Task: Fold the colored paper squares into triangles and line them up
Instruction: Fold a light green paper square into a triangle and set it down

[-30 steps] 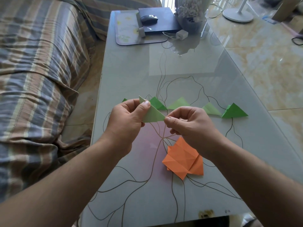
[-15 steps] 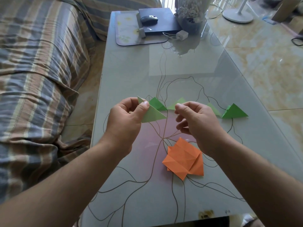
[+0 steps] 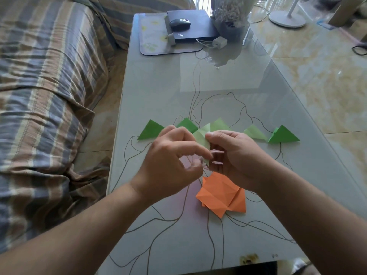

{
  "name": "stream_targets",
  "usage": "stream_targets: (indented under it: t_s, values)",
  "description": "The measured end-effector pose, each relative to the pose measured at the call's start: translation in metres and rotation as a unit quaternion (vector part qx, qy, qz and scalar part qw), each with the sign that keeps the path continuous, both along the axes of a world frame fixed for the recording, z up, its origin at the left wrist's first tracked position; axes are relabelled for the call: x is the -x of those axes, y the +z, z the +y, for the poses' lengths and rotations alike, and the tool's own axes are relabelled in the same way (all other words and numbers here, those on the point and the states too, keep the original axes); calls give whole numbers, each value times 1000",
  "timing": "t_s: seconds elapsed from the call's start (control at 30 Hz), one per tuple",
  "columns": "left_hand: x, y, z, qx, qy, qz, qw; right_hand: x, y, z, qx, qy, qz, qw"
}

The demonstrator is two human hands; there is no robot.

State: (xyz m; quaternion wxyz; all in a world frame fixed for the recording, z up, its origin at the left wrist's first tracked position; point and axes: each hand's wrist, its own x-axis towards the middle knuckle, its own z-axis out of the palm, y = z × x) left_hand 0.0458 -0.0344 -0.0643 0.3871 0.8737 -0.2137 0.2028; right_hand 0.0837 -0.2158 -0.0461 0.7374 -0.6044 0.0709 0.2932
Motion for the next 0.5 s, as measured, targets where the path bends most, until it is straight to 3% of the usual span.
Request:
stream_targets:
  t_s: [0.07, 0.13, 0.2, 0.27, 0.3, 0.37, 0.5]
  values:
    - [1, 2, 2, 4, 12, 20, 1000, -4, -2, -3, 31, -1, -34, 999]
    - [0, 5, 3, 37, 65, 60, 995, -7, -7, -8, 117, 28, -133, 984]
    - [-4, 9, 4, 125, 93, 166, 974, -6, -14, -10, 253, 101, -267, 925]
    - [-8, 10, 2, 259, 64, 334, 904, -2, -19, -10, 350, 151, -348, 857]
    - [-8, 8, 0, 306, 54, 402, 861, 1, -20, -9, 362, 153, -368, 843]
    - [-8, 4, -3, 353, 47, 456, 816, 2, -22, -6, 352, 128, -381, 846]
    - [-7, 4, -9, 419, 33, 439, 794, -2, -27, -6, 251, 84, -306, 914]
